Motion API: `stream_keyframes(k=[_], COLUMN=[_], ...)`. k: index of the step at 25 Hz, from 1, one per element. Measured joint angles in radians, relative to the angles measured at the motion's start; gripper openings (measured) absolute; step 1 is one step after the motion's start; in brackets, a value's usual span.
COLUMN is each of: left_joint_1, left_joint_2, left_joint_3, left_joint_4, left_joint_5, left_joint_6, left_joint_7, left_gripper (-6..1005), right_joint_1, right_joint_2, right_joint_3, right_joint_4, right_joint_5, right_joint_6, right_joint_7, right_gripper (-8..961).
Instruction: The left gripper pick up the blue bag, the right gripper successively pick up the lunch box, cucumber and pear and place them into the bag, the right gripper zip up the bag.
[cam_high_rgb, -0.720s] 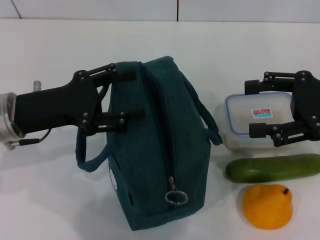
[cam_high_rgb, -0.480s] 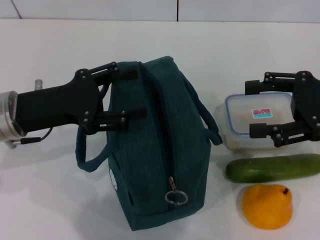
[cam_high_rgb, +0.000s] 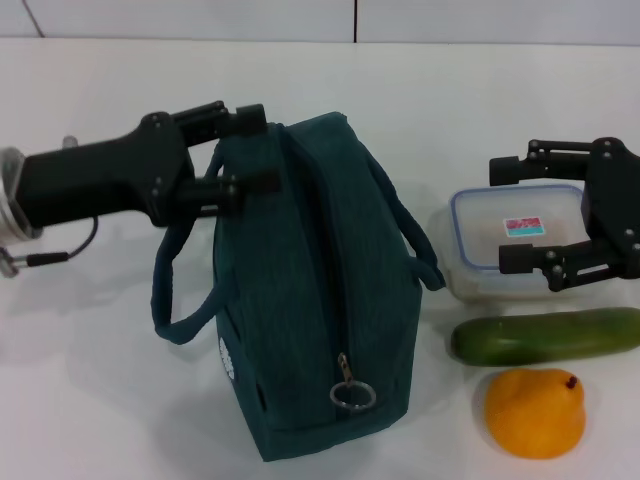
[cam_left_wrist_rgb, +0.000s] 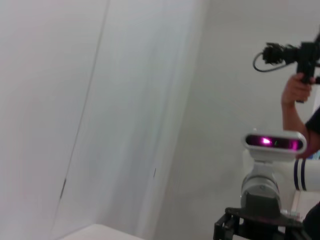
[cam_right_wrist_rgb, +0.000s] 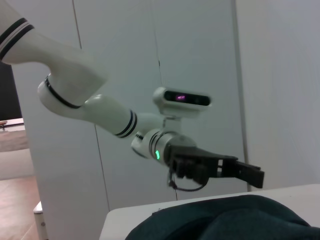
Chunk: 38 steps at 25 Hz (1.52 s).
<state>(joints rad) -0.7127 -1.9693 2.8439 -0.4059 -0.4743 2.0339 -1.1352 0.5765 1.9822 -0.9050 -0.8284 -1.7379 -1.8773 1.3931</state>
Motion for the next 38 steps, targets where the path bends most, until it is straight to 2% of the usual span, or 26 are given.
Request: stream_keyframes(k=[4, 9, 18, 24, 36, 38], left_joint_1=[-0.029, -0.053, 0.019, 0.041, 0.017, 0.009], left_joint_2=[0.021, 0.026, 0.017, -0.017, -0.050, -0.063], left_joint_3=[0.000, 0.001, 0.002, 0.002, 0.000, 0.000], left_joint_4=[-0.038, -0.135, -0.160, -0.160, -0.161, -0.178], left_joint_5=[0.000, 0.009, 0.012, 0.007, -0.011, -0.011], left_joint_6=[0.000, 0.002, 0.003, 0.003, -0.002, -0.003], left_joint_7=[-0.163, -0.346, -0.386, -0.384, -0.433, -0.423], left_gripper=[842, 842, 842, 843, 843, 843], right_joint_1=[0.006, 0.008, -0.002, 0.008, 0.002, 0.003], right_joint_2=[-0.008, -0.013, -0.014, -0.008, -0.005, -0.005], right_joint_3=[0.000, 0.000, 0.008, 0.003, 0.008, 0.008], right_joint_4=[0.000, -0.001, -0.001, 0.000, 0.000, 0.003], right_joint_5=[0.000, 0.000, 0.000, 0.000, 0.006, 0.007], right_joint_6=[-0.003, 0.003, 0.004, 0.024, 0.029, 0.030], right_joint_7=[0.004, 0.003, 0.006, 0.008, 0.009, 0.009], right_gripper=[871, 871, 871, 871, 871, 871])
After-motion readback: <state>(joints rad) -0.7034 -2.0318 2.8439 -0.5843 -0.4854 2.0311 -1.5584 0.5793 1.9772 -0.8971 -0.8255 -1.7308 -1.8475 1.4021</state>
